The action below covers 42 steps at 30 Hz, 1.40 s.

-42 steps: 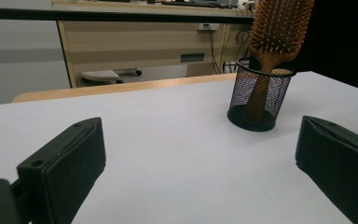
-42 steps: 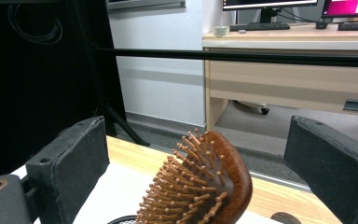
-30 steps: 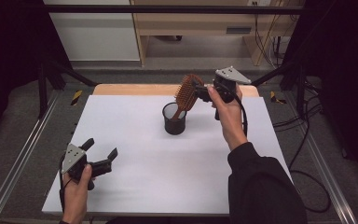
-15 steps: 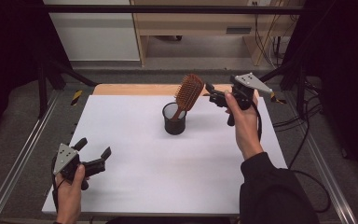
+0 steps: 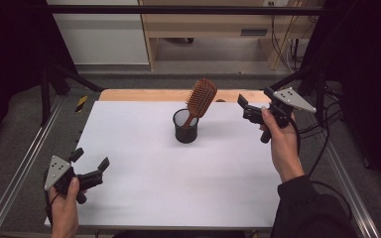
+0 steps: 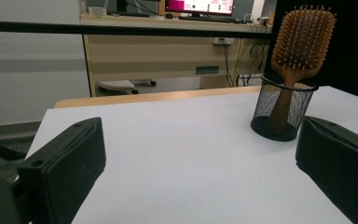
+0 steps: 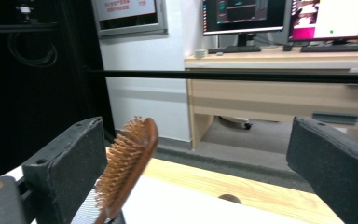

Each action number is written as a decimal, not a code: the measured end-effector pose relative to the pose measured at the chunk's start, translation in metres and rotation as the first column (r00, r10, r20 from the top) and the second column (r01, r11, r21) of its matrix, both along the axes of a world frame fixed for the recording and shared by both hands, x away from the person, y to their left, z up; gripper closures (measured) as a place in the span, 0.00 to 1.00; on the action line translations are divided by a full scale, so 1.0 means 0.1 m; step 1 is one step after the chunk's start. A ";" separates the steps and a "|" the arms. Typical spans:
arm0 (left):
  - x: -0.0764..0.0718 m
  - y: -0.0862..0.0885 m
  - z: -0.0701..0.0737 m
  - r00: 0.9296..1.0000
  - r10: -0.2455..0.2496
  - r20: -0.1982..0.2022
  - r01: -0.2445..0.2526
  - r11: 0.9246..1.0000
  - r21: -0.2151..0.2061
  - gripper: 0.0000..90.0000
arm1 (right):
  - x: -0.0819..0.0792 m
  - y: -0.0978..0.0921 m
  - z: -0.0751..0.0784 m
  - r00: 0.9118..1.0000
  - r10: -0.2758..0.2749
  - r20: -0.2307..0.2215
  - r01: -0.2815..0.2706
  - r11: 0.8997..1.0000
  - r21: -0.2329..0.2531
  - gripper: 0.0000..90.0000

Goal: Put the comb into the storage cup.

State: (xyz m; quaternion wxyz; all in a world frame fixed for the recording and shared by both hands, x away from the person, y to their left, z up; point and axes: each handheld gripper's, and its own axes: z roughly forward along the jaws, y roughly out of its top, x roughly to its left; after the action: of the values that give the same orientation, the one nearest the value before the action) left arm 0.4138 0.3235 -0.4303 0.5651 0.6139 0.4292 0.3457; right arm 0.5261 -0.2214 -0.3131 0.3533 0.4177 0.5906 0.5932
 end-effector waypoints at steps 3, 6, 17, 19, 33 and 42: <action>0.00 0.02 -0.01 1.000 -0.008 0.006 0.008 1.000 -0.005 0.02 | -0.06 -0.07 -0.02 1.000 0.004 -0.005 -0.004 1.000 -0.012 0.05; 0.00 0.03 -0.02 1.000 -0.021 0.021 0.021 1.000 0.000 0.02 | -0.13 -0.13 -0.04 1.000 0.008 0.004 -0.007 1.000 -0.030 0.05; -0.01 0.02 -0.04 1.000 -0.023 0.002 0.023 1.000 -0.003 0.02 | -0.33 -0.33 -0.12 1.000 0.018 0.006 -0.018 0.999 -0.036 0.04; -0.02 0.03 -0.05 1.000 -0.028 -0.002 0.028 1.000 0.000 0.02 | -0.37 -0.35 -0.14 1.000 0.021 0.004 -0.021 0.999 -0.034 0.04; -0.19 0.28 -0.04 1.000 -0.022 0.008 0.022 1.000 -0.020 0.02 | -0.68 -0.59 -0.38 1.000 -0.007 -0.013 0.006 0.998 -0.070 0.03; -0.19 0.28 -0.07 1.000 -0.029 0.010 0.029 0.999 -0.032 0.03 | -0.83 -0.66 -0.57 0.999 0.000 -0.034 -0.002 0.997 -0.071 0.03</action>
State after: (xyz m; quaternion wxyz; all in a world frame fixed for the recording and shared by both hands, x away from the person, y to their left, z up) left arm 0.3953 0.3514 -0.4374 0.5820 0.6093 0.4229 0.3334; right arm 0.4435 -0.2876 -0.3701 0.3575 0.4146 0.6174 0.5648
